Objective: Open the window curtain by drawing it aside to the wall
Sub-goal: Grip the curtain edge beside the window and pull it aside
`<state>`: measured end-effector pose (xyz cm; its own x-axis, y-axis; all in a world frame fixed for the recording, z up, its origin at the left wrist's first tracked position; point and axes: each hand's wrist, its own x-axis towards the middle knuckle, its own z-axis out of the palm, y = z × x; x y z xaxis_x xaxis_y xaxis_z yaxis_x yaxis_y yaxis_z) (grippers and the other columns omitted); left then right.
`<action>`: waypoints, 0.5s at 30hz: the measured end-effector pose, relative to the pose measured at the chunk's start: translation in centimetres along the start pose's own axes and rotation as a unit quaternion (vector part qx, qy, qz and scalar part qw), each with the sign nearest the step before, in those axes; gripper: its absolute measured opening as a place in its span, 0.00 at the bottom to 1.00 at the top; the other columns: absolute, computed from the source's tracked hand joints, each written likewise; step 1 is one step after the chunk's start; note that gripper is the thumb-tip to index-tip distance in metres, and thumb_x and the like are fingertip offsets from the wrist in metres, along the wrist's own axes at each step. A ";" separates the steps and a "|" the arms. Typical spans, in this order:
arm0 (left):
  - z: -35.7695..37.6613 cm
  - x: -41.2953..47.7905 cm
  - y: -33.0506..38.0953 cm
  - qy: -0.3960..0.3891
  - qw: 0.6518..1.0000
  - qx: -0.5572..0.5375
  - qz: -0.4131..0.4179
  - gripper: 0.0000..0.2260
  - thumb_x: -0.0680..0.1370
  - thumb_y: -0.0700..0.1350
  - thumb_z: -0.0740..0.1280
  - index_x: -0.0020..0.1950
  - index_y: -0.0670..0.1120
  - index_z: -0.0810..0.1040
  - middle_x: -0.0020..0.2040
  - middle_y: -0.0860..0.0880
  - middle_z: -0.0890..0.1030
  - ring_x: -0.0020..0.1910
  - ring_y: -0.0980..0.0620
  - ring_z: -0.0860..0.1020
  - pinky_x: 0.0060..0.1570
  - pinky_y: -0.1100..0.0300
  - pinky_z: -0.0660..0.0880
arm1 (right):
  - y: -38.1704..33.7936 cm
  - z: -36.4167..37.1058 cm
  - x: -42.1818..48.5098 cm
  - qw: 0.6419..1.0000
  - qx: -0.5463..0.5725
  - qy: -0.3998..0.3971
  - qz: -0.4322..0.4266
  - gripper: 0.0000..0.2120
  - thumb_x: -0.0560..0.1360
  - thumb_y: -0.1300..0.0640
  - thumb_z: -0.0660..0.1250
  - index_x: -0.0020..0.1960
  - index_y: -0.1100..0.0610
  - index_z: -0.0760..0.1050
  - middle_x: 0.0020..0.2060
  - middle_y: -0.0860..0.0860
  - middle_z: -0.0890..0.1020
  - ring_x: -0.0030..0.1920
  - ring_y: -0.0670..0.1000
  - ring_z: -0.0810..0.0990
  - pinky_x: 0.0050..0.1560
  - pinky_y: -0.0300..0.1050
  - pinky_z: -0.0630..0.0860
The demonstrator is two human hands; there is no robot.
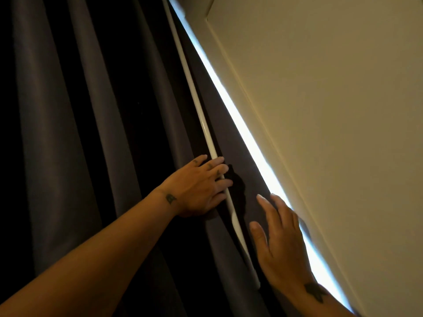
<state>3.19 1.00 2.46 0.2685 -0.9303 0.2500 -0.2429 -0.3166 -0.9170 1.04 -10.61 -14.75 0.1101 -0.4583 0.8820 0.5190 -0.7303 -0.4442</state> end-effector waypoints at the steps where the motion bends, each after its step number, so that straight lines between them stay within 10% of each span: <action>1: -0.1 -0.3 0.0 0.000 1.000 0.003 0.001 0.23 0.76 0.57 0.46 0.68 0.52 0.62 0.72 0.45 0.62 0.73 0.46 0.51 0.69 0.48 0.49 | -0.1 0.1 0.1 1.000 -0.001 0.006 0.006 0.22 0.71 0.51 0.61 0.63 0.57 0.68 0.62 0.60 0.73 0.61 0.61 0.70 0.55 0.52 0.64; 15: -1.0 -1.8 -0.4 0.050 0.997 -0.051 -0.002 0.23 0.77 0.56 0.50 0.72 0.54 0.55 0.75 0.47 0.57 0.73 0.50 0.51 0.69 0.53 0.53 | -2.7 0.4 -1.2 1.000 -0.005 -0.013 -0.006 0.21 0.70 0.51 0.62 0.61 0.58 0.69 0.54 0.58 0.78 0.53 0.59 0.74 0.52 0.61 0.70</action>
<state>1.85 2.58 2.70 0.1774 -0.9412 0.2877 -0.3370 -0.3327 -0.8807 -0.16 -7.91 -14.59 0.1252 -0.4356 0.8914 0.5114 -0.7415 -0.4342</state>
